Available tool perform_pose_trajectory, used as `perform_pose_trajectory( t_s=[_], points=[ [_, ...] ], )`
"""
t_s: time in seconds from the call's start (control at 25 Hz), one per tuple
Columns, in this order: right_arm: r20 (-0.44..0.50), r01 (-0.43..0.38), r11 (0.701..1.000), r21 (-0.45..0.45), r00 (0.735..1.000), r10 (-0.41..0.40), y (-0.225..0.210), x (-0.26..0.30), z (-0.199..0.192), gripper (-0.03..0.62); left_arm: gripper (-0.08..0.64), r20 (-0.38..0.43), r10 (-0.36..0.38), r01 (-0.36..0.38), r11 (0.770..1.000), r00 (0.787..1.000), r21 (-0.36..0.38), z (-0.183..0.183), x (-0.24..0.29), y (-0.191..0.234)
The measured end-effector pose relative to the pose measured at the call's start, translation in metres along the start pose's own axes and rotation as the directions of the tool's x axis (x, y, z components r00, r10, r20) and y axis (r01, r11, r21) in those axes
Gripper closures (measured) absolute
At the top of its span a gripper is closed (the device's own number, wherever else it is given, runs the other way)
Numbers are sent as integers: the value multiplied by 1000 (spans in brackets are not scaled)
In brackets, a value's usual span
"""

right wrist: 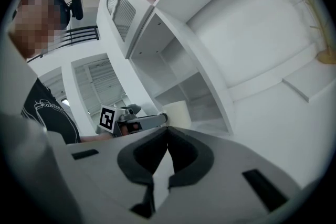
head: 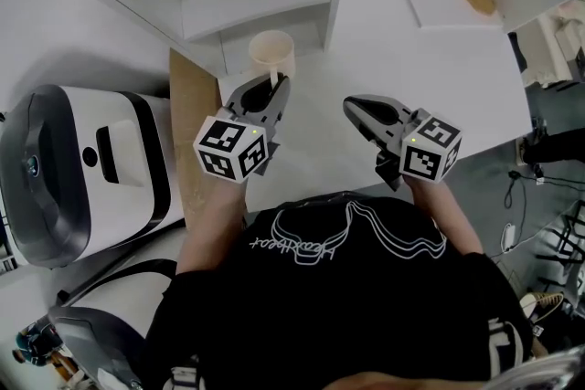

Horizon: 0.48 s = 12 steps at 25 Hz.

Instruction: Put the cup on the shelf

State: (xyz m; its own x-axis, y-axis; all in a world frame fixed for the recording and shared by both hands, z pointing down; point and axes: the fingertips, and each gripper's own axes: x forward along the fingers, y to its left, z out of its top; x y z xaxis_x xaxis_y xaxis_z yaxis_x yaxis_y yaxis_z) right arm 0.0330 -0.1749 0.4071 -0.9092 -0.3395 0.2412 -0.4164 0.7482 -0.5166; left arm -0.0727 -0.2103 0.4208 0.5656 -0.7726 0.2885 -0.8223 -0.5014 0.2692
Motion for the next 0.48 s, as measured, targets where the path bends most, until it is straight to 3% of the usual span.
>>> perform_pose_trajectory(
  t_s=[0.48],
  points=[
    [-6,62,998,23,998,-61,-14,7,-3,585,522,-12,-3,3,1000,1000,31,-23,37,37]
  ],
)
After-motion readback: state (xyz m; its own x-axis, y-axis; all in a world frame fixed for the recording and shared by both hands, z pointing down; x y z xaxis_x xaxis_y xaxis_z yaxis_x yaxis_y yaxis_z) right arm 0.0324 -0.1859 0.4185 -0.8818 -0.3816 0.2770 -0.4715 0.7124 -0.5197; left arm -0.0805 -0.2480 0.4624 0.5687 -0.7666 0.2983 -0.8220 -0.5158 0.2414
